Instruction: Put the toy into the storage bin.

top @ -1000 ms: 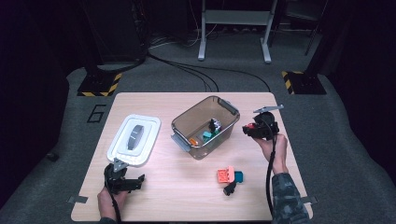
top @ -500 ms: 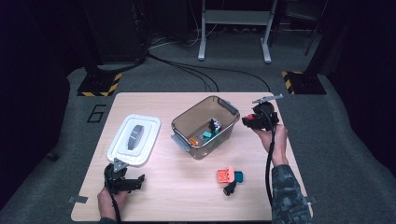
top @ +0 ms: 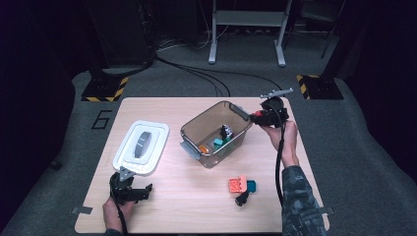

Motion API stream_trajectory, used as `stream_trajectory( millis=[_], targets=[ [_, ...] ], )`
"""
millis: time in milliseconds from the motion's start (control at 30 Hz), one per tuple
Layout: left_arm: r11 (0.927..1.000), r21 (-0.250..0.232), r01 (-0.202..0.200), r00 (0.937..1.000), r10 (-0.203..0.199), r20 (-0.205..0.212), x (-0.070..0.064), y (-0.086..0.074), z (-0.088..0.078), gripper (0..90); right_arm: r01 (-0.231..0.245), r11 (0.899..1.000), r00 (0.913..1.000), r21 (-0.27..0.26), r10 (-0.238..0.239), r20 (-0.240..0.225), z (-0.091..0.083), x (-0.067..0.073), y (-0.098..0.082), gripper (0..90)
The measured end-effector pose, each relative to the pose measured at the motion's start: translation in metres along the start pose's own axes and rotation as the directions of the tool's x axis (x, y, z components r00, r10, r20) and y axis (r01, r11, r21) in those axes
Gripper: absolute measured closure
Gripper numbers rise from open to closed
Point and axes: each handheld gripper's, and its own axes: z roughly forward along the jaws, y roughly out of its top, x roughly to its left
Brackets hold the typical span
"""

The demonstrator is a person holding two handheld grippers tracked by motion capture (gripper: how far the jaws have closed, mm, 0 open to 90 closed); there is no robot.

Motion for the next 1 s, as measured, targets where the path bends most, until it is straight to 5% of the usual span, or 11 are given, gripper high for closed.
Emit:
stream_trajectory(
  millis=[500, 1000],
  targets=[
    [1.0000, 0.001, -0.002, 1.0000, 0.002, 0.000, 0.000, 0.000, 0.000, 0.7, 0.046, 0.997, 0.9975, 0.062, -0.043, -0.056, 0.031, 0.020, 0.017, 58.7],
    [1.0000, -0.001, 0.006, 1.0000, -0.006, 0.000, 0.000, 0.000, 0.000, 0.7, 0.092, 0.980, 0.9909, 0.174, -0.073, -0.113, 0.053, 0.034, 0.007, 58.5]
  ],
)
